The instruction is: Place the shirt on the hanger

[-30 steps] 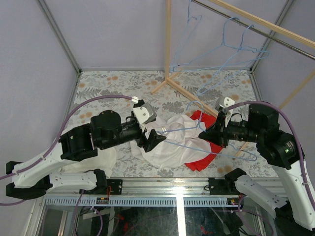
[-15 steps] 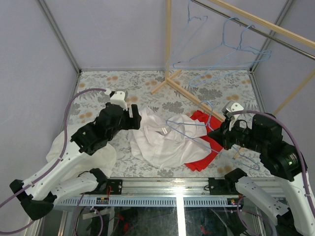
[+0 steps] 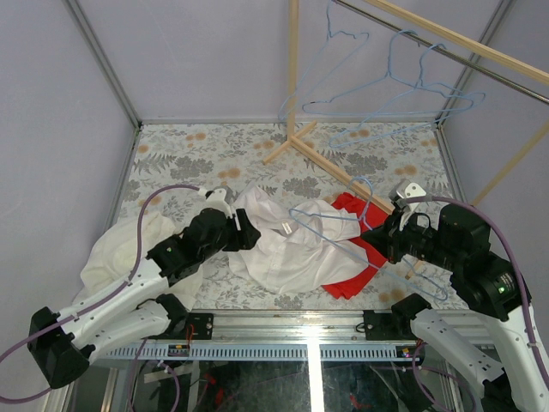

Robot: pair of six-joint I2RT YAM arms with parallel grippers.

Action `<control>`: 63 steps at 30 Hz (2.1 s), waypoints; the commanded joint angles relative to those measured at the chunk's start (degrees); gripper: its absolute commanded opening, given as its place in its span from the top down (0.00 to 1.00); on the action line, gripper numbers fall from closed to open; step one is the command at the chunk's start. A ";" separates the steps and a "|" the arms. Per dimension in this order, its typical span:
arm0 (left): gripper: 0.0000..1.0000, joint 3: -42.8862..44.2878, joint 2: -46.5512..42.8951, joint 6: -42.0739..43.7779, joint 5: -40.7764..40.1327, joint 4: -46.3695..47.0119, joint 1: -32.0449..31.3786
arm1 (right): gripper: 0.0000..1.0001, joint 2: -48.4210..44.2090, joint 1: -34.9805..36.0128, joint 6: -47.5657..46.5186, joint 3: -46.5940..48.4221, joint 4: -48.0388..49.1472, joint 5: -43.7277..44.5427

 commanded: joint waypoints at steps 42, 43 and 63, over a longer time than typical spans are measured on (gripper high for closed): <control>1.00 15.28 16.01 2.81 -26.27 -5.74 -12.12 | 1.00 -1.17 0.21 -9.13 -0.88 6.67 -6.80; 1.00 16.21 16.13 3.19 -25.68 -6.51 -12.15 | 1.00 -0.26 0.23 -9.57 -1.09 7.58 -7.75; 1.00 26.87 19.10 7.67 -17.93 -9.38 -12.07 | 1.00 15.51 0.23 -3.69 -9.67 33.74 -15.65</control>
